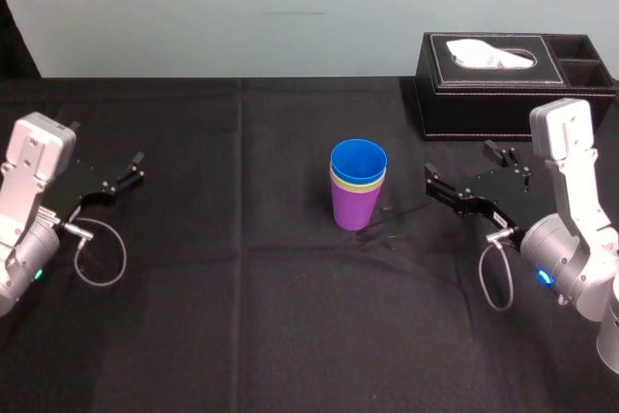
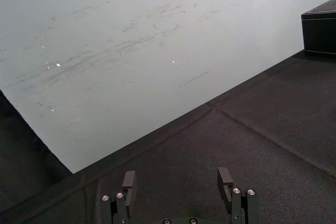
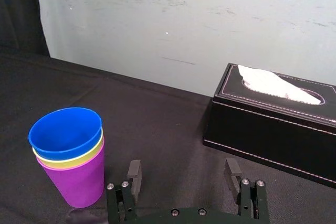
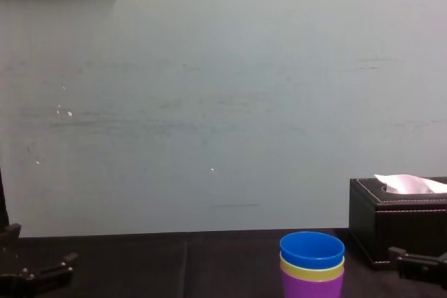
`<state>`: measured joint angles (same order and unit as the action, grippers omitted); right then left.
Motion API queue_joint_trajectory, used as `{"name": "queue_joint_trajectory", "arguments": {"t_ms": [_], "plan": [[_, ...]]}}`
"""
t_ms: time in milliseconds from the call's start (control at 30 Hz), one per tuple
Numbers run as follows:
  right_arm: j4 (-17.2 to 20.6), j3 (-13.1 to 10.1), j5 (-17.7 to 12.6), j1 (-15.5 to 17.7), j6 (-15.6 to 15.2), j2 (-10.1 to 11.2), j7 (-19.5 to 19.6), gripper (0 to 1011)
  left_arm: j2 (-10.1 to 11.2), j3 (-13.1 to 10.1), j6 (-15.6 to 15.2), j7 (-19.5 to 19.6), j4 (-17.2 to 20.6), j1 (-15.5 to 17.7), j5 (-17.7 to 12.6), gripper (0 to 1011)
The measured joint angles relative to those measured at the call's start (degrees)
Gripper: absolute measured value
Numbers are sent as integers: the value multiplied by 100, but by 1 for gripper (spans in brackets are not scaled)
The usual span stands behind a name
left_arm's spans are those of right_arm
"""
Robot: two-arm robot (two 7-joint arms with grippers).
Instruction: Stack the three plastic cups sequentially using one hand.
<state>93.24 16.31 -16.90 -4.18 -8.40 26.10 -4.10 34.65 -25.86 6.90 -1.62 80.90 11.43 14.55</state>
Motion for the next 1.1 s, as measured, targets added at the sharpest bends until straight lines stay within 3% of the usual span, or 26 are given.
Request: {"name": "queue_joint_trajectory", "arguments": {"t_ms": [1100], "plan": [[17, -6, -1, 9, 0, 0, 31, 1004, 0, 0, 0, 0, 0, 0, 0, 1011]]}}
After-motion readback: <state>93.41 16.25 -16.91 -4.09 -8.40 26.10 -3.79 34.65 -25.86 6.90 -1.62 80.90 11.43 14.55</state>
